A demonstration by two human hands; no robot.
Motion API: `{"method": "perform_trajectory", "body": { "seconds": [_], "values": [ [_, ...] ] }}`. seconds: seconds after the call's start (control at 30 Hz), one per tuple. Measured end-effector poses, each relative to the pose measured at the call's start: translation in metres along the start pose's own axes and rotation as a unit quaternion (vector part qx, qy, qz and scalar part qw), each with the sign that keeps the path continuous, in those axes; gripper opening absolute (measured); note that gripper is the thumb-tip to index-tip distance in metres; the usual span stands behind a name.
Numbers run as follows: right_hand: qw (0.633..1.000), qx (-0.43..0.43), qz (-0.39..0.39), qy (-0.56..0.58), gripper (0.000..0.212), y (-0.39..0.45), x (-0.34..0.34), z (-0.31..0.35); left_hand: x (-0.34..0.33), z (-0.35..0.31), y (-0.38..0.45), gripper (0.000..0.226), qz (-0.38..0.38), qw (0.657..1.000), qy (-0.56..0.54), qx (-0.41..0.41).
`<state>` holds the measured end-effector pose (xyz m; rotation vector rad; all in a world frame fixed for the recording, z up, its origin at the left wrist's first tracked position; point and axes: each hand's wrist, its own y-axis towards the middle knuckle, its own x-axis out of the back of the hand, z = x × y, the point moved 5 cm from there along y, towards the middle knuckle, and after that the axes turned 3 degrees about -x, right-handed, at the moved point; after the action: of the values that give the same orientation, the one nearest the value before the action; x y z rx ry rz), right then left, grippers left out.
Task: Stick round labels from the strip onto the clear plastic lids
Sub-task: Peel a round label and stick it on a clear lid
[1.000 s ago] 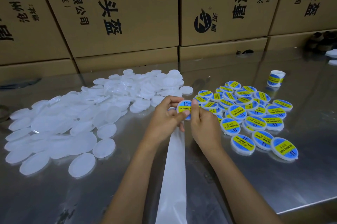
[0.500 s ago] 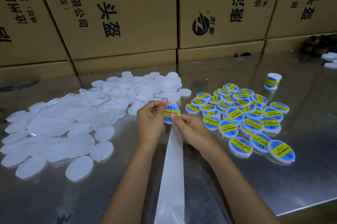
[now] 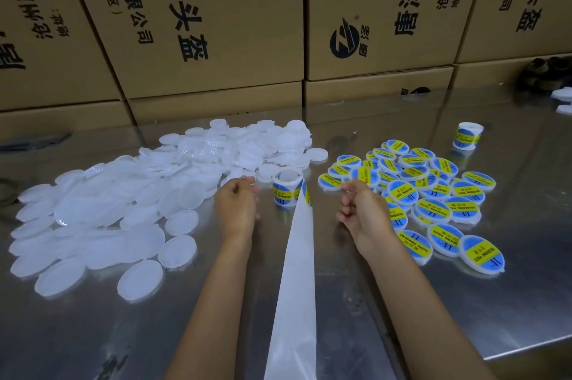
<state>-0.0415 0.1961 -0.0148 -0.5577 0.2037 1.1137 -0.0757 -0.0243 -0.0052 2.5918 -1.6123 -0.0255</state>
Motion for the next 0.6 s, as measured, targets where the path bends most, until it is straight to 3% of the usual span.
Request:
{"method": "perform_trajectory", "body": {
  "seconds": [0.2,0.27,0.37,0.47,0.6],
  "values": [
    [1.0,0.02,0.019,-0.013,0.023,-0.001,-0.003,0.0,0.001,0.001,-0.003,0.028,0.019,0.999,0.039,-0.002],
    [0.998,0.036,0.021,-0.052,0.024,-0.001,-0.005,-0.002,0.005,-0.003,-0.003,0.029,0.014,0.993,0.116,-0.034],
    [0.991,0.062,0.017,-0.116,0.025,0.0,-0.007,-0.005,0.02,-0.017,-0.004,0.034,-0.055,0.941,0.312,-0.116],
    [0.981,0.094,0.016,-0.17,0.026,-0.001,-0.01,-0.007,0.046,-0.036,-0.003,0.046,-0.17,0.886,0.389,-0.185],
    [0.971,0.123,0.024,-0.205,0.025,-0.001,-0.015,-0.008,0.068,-0.03,0.018,0.048,-0.154,0.876,0.436,-0.14]
  ]
}}
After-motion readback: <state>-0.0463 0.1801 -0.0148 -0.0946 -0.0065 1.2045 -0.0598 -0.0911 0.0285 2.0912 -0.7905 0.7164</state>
